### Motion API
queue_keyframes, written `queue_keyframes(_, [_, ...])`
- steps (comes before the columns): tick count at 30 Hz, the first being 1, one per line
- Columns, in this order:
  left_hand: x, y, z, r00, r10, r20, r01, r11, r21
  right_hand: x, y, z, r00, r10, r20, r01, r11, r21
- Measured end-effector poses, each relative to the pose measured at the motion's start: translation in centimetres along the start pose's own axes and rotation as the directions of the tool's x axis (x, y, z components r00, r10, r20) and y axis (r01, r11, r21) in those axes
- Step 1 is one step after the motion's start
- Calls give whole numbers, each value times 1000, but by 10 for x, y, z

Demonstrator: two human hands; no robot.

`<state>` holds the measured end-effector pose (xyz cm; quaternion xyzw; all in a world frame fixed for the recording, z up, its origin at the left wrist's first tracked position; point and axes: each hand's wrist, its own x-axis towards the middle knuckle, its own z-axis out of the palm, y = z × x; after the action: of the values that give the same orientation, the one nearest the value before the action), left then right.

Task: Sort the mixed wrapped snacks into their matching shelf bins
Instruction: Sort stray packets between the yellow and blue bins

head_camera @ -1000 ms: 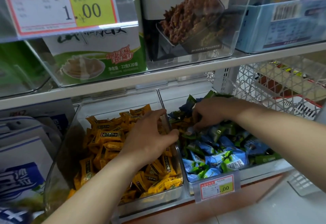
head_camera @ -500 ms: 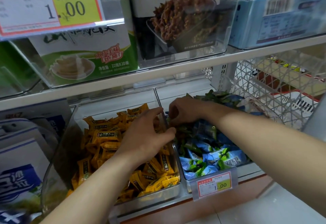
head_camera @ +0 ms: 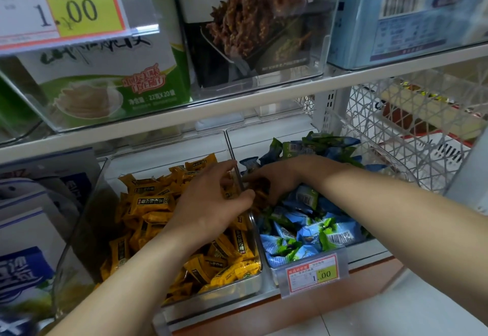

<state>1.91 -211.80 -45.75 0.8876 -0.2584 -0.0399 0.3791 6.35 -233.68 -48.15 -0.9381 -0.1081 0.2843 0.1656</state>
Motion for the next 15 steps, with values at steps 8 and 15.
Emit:
queue_keyframes(8, [0, -2, 1, 1000, 11, -9, -12, 1000, -25, 10, -11, 5, 1000, -13, -15, 9, 970, -242])
queue_keyframes(15, [1, -2, 2, 1000, 8, -29, -9, 1000, -30, 18, -23, 15, 1000, -2, 8, 5, 914, -406])
